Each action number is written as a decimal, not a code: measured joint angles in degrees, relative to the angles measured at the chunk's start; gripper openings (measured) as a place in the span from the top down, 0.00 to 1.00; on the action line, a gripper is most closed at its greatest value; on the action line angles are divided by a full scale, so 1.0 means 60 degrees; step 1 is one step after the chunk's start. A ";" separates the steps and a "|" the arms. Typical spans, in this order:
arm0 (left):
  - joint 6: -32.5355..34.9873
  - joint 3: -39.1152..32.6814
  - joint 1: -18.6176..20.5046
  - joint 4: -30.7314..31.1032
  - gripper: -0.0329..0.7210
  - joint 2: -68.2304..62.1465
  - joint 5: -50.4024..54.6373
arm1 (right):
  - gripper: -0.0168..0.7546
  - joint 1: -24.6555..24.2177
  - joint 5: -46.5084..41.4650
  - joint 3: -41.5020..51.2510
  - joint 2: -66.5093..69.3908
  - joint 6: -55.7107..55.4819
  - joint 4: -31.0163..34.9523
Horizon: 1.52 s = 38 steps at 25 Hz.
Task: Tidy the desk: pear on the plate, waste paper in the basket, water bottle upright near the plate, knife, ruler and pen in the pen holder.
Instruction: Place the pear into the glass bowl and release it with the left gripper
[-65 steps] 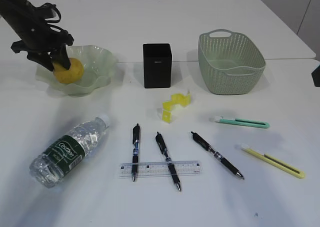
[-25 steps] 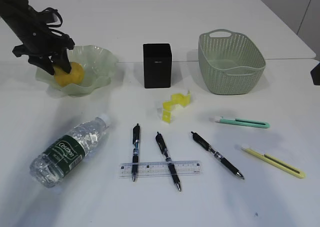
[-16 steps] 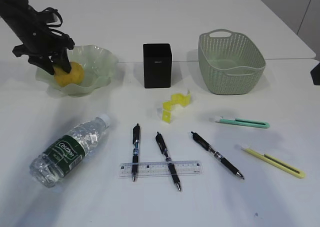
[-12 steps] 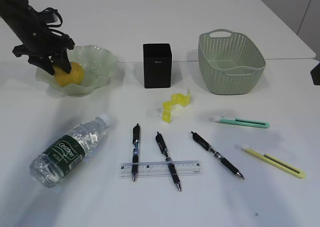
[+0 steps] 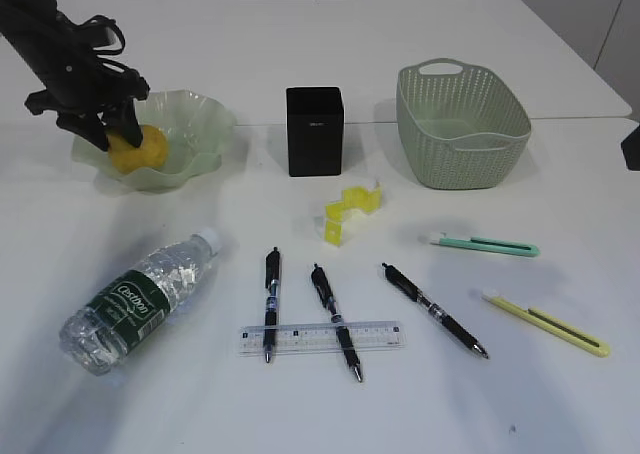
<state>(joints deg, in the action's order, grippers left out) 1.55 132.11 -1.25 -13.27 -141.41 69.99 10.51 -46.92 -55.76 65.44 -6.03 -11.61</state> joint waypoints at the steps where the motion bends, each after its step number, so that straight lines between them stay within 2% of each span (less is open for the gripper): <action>1: 0.0000 0.0000 0.0000 0.0000 0.53 -0.0019 0.0018 | 0.23 0.0000 0.0000 0.0000 0.0000 0.0000 0.0000; 17: 0.0000 0.0060 0.0000 -0.0100 0.53 -0.0254 0.0055 | 0.23 0.0000 0.0029 0.0000 0.0004 0.0000 0.0000; 38: 0.0000 0.0060 0.0000 -0.0338 0.47 -0.0276 -0.0172 | 0.23 0.0000 0.0122 0.0000 0.0004 0.0000 0.0000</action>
<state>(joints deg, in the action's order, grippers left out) 1.55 132.47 -1.25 -15.30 -143.07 68.96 10.51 -46.18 -55.76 65.46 -6.03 -11.61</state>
